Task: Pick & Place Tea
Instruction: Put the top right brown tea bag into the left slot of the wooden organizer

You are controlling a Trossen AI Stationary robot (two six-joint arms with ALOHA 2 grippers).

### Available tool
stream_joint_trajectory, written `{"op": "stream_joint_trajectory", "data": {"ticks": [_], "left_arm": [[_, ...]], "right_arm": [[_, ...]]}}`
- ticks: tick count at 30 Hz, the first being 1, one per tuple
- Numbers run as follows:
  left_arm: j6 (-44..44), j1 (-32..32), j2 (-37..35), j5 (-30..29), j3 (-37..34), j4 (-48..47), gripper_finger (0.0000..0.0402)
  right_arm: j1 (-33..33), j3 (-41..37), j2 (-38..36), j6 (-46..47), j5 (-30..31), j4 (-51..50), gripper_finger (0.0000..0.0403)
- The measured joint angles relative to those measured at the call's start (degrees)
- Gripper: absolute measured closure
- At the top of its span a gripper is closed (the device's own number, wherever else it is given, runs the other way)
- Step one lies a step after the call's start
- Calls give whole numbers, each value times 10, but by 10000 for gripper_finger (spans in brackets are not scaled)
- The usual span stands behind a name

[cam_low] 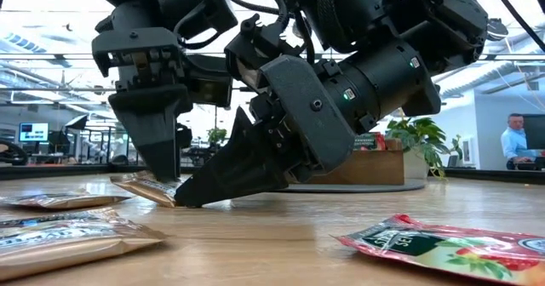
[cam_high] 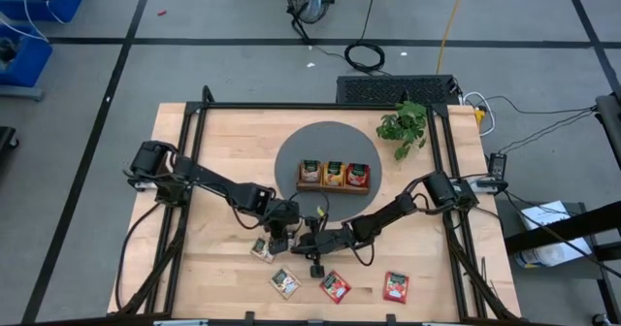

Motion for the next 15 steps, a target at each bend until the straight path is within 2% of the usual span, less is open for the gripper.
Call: {"op": "stream_joint_trajectory", "data": {"ticks": [15], "left_arm": [[21,5,-5,3,-1,10,369]], "right_arm": [[-2,0,0,-8,-12,3,403]]}}
